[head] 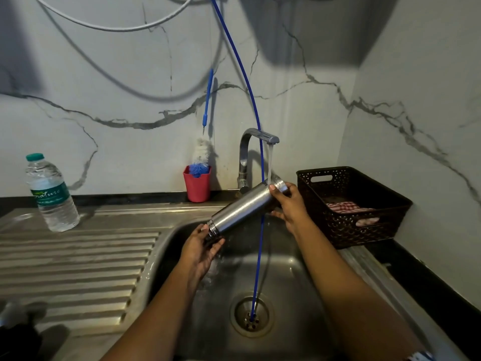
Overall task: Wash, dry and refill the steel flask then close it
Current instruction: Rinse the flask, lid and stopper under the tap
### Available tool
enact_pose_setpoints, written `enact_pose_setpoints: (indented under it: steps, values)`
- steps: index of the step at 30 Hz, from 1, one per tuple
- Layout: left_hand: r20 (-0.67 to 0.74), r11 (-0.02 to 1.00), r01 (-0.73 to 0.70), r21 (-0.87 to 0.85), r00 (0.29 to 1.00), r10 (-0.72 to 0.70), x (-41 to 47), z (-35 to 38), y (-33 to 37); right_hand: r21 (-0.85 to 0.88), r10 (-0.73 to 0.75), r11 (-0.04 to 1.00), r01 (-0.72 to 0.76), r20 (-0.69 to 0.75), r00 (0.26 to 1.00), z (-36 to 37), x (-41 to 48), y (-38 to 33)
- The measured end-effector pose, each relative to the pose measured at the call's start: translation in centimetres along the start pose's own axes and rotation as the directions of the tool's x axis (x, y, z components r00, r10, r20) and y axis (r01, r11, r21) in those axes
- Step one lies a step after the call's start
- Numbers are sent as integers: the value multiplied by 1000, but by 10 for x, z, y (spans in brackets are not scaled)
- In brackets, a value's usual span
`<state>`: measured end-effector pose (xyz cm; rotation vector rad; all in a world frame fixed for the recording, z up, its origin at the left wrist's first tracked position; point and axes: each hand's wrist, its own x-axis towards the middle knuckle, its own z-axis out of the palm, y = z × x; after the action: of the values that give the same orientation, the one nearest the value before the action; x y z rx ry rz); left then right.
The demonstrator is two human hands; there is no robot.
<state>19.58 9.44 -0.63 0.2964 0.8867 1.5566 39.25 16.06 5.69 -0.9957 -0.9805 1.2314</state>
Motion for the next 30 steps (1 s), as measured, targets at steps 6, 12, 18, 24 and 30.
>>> enact_pose_setpoints:
  steps: [6,12,18,24,30]
  values:
    - [-85,999,43,19,996,-41,1,-6,4,-18,-12,1000,16,213,977,-1,-1,-4]
    - [-45,990,140,22,989,-139,-2,-6,1,104,-34,994,21,122,992,3,-1,-3]
    - [22,987,133,-85,991,-131,1,-8,6,4,-47,999,47,35,998,10,0,-4]
    - [-54,994,104,33,993,-102,5,-11,5,-74,-81,993,93,151,985,6,3,-5]
    - [0,990,143,-7,990,-143,1,-5,-1,18,-77,997,77,33,996,6,3,-5]
